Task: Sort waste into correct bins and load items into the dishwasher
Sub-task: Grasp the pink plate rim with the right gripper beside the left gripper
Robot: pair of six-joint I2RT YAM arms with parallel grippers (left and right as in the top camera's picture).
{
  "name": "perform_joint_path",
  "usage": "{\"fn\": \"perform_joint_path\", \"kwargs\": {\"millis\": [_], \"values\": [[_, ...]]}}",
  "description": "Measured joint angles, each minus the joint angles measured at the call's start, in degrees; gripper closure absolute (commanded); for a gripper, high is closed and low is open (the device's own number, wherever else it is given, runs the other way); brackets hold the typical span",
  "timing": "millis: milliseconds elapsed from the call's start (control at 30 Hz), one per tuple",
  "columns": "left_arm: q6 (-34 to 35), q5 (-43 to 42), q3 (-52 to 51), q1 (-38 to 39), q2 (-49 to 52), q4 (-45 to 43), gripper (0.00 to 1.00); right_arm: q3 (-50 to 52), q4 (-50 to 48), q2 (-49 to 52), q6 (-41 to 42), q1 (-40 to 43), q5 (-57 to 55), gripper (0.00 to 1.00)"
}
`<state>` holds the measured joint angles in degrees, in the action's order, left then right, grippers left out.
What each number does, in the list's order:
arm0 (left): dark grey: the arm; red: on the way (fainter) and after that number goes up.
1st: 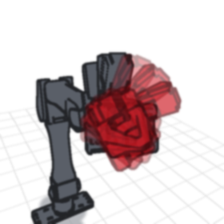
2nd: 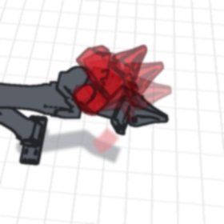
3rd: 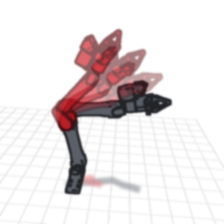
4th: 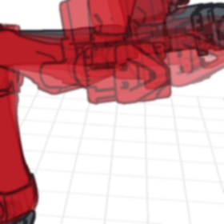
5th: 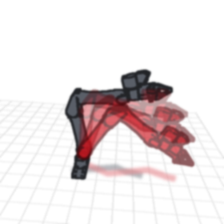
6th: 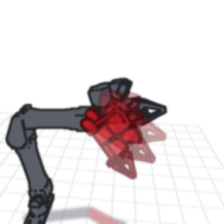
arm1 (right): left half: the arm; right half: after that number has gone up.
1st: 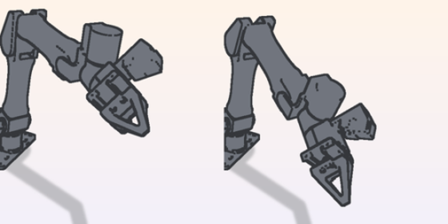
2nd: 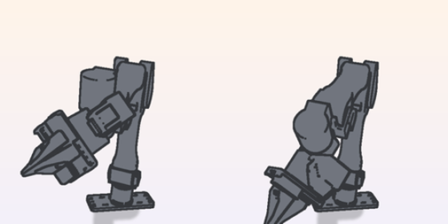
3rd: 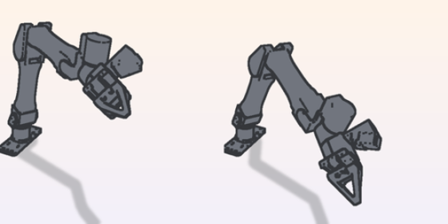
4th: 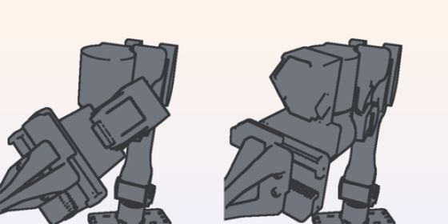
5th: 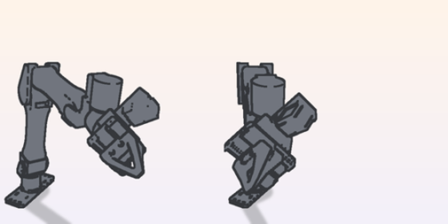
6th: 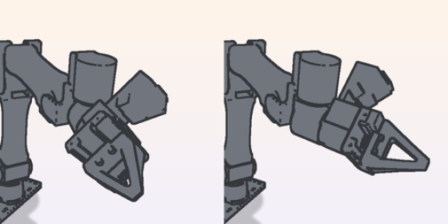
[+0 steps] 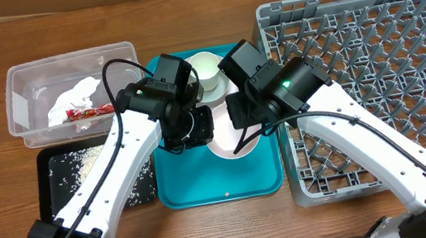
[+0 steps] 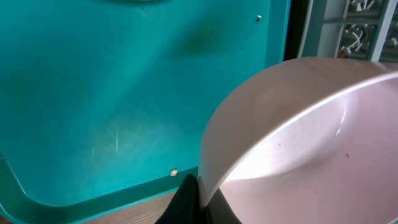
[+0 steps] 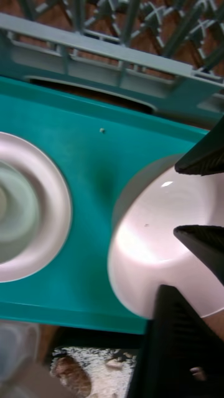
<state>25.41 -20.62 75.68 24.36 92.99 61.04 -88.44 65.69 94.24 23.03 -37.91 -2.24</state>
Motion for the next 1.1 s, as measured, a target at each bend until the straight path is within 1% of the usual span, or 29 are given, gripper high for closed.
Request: {"fn": "perform_joint_path", "kwargs": {"millis": [67, 267, 600, 967, 1033, 1100], "values": [[-0.02, 0.13, 0.00, 0.00, 0.00, 0.04, 0.96, -0.02, -1.55, 0.00, -0.35, 0.00, -1.07, 0.65], [-0.02, 0.11, 0.00, 0.00, 0.00, 0.04, 0.96, -0.04, -2.86, 0.00, -0.63, 0.00, -3.76, 0.65], [-0.02, 0.87, 0.00, 0.00, 0.00, 0.02, 0.96, -0.07, 5.79, 0.00, -0.76, 0.00, -4.68, 0.65], [-0.02, 1.25, 0.00, 0.00, 0.00, 0.02, 0.96, -0.07, 7.23, 0.00, -0.76, 0.00, -4.79, 0.66], [-0.02, 1.20, 0.00, 0.00, 0.02, 0.02, 0.96, -0.07, 7.26, 0.00, -0.85, 0.00, -4.76, 0.69], [-0.02, 1.16, 0.00, 0.00, 0.02, 0.02, 0.96, -0.07, 7.26, 0.00, -0.81, 0.00, -4.72, 0.70]]}}
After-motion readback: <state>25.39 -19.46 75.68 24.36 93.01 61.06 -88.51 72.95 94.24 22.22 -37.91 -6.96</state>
